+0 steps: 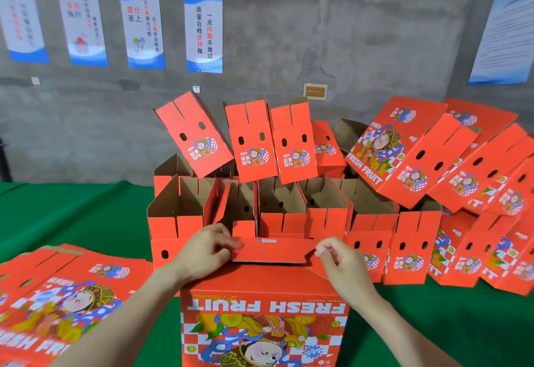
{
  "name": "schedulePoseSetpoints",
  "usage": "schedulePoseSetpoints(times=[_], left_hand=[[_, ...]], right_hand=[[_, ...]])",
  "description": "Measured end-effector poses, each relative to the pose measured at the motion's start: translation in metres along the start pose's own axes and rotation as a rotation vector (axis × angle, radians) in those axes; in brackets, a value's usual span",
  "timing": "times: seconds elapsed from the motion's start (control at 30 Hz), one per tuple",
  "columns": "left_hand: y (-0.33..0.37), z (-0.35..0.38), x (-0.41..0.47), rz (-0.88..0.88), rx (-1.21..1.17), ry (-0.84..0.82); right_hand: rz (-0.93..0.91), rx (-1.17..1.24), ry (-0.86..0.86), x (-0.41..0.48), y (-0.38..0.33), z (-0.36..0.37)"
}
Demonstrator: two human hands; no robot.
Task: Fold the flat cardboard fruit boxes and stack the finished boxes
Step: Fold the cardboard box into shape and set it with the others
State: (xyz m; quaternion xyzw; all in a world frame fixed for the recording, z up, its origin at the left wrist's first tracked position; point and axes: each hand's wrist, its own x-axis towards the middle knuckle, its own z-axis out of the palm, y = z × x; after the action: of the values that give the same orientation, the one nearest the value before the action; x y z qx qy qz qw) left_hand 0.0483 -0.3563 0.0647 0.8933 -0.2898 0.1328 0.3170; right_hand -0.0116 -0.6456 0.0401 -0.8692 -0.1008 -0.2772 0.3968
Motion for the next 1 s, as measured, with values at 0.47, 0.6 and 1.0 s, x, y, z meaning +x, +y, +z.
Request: schedulePoseSetpoints(times=[0.47,0.6,1.0], left_hand=[[0.001,0.008,0.02,-0.308,0.236,-0.299],[0.003,0.012,0.022,-0.327,0.33,-0.327],[0.003,0.019,0.021,-0.326,0.357,-0.229]], right_hand=[[0.204,-0.368,-0.589,0.047,-0.009,0.01],[0.209,-0.427,-0.53,0.046,-0.01,0.017],[0.141,-0.613,-0.51,0.035,-0.011,0.025]])
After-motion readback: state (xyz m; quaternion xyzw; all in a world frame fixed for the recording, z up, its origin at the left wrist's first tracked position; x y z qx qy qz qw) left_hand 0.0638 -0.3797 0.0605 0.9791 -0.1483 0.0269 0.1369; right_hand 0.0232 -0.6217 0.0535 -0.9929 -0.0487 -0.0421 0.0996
